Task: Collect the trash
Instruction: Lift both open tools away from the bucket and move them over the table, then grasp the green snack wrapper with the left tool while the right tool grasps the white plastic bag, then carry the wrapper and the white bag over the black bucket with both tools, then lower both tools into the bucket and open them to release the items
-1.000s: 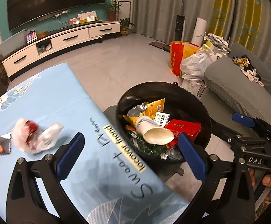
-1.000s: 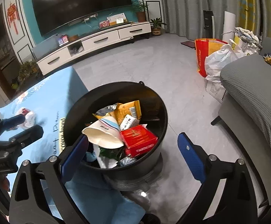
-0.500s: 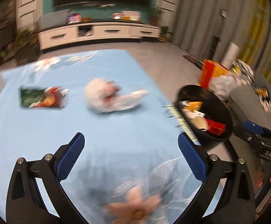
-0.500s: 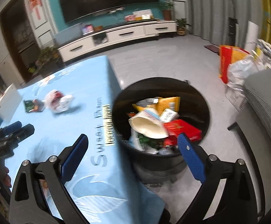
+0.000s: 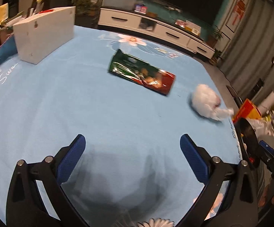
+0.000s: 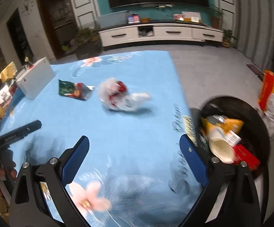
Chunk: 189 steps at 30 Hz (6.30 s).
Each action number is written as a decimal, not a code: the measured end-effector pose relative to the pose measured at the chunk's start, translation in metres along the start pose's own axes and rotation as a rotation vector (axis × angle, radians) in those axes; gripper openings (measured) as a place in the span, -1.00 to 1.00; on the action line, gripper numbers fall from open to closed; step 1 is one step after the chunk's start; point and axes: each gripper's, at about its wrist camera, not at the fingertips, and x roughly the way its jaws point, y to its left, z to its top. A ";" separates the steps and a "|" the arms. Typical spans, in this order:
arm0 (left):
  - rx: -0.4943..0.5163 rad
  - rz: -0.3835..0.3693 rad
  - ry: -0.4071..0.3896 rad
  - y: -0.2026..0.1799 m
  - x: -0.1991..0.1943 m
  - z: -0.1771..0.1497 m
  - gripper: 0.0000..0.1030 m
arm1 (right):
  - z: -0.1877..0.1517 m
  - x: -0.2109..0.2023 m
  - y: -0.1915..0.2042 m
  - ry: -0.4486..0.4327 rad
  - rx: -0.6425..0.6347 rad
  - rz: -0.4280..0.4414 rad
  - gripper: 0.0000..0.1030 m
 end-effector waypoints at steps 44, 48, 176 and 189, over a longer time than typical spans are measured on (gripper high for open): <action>0.087 0.031 0.095 -0.070 0.111 0.088 -0.78 | 0.056 0.110 -0.001 0.051 -0.044 0.098 -0.44; 0.136 -0.021 0.065 -0.079 0.084 0.075 -0.78 | 0.047 0.080 -0.013 0.023 0.007 0.117 -0.44; 0.811 -0.277 0.185 -0.414 0.116 -0.074 -0.77 | -0.050 -0.021 -0.249 -0.011 0.439 -0.137 -0.44; 0.832 -0.245 0.201 -0.416 0.119 -0.080 -0.73 | -0.053 -0.017 -0.251 0.017 0.436 -0.157 -0.43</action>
